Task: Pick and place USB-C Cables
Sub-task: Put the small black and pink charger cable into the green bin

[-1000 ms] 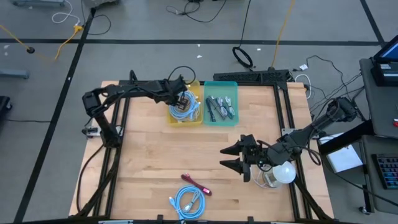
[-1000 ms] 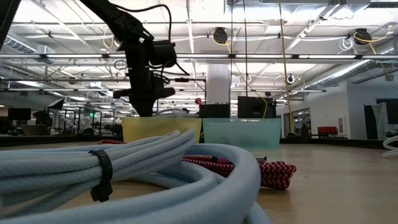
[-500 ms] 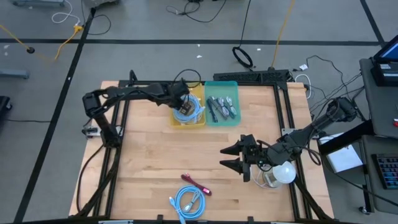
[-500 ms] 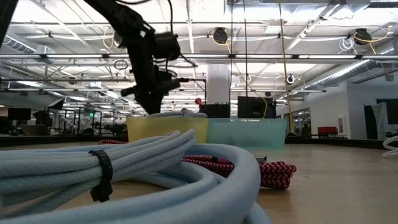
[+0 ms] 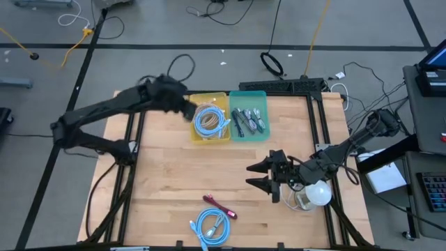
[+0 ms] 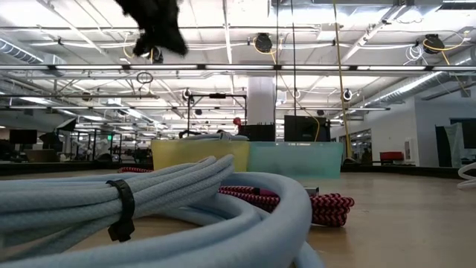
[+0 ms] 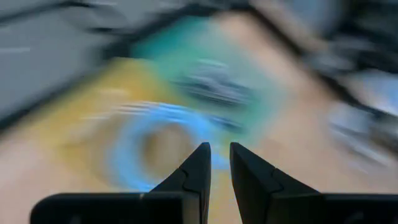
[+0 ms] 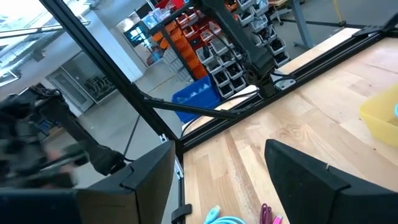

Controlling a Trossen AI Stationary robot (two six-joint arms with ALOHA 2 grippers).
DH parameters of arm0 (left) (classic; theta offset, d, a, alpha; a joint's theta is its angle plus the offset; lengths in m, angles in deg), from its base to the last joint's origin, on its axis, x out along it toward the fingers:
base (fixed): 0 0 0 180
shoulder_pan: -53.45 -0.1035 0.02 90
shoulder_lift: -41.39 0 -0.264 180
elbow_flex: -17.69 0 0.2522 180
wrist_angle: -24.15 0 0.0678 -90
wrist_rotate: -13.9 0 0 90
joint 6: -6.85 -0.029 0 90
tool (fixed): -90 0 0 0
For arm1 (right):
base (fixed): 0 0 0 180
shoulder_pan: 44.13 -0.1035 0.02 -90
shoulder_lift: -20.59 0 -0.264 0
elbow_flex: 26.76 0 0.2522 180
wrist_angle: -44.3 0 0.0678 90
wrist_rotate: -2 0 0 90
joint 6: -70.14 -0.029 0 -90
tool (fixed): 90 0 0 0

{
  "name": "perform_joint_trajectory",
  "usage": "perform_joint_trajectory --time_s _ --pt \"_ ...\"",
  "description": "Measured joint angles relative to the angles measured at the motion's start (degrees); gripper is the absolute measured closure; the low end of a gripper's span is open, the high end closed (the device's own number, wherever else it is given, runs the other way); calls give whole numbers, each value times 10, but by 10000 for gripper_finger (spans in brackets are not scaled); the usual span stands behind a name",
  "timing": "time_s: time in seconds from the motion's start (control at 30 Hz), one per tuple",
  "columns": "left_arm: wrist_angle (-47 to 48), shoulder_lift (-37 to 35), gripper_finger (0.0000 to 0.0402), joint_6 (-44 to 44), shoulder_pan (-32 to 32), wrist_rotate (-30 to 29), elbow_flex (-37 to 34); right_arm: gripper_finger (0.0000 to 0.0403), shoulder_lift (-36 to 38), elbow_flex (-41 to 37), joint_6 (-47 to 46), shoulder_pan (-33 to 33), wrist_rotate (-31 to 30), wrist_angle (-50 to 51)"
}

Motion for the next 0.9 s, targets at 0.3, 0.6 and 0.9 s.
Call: perform_joint_trajectory --time_s 0.3,0.6,0.9 --pt "6 -73 339 121 351 35 0 161 -24 1 -22 8 48 22" --pt "50 -22 339 295 601 -273 0 161 -198 0 -147 64 245 65" --pt "56 56 339 388 671 -311 0 161 -339 199 -14 75 271 200"
